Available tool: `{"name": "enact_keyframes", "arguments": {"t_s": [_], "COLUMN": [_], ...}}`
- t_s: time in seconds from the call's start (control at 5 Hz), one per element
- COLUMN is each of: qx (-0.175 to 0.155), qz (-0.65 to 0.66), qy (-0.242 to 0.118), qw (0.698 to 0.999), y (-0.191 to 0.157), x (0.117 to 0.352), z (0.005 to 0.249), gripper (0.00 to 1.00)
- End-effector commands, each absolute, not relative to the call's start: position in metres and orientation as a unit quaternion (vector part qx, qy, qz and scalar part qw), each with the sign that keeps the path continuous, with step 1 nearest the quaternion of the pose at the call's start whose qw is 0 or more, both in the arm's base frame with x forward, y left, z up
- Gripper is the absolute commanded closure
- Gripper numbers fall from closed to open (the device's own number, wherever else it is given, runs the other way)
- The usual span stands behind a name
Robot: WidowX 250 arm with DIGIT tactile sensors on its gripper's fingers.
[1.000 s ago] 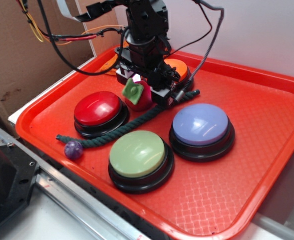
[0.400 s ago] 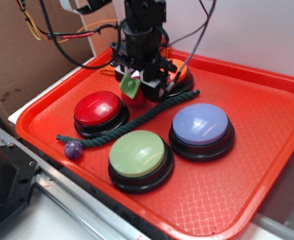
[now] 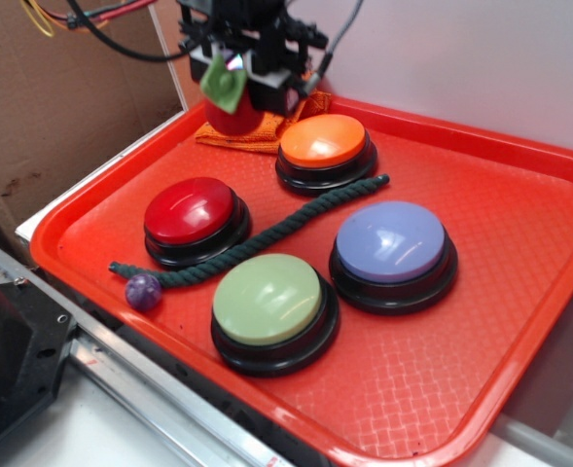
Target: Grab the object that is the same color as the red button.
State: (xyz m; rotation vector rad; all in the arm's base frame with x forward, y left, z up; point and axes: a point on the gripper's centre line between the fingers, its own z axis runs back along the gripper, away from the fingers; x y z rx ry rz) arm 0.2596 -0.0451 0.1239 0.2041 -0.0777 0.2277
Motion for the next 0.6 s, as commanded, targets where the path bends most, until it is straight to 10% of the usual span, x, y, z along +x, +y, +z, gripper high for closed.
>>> {"name": "enact_keyframes", "arguments": {"t_s": [0.0, 0.4], "qx": [0.025, 0.041], "qz": [0.094, 0.084], "qy": [-0.074, -0.079], "qw": [0.993, 0.993], "y": [-0.029, -0.034], "x": [0.243, 0.235], "z": [0.198, 0.198], "gripper": [1.00, 1.00]}}
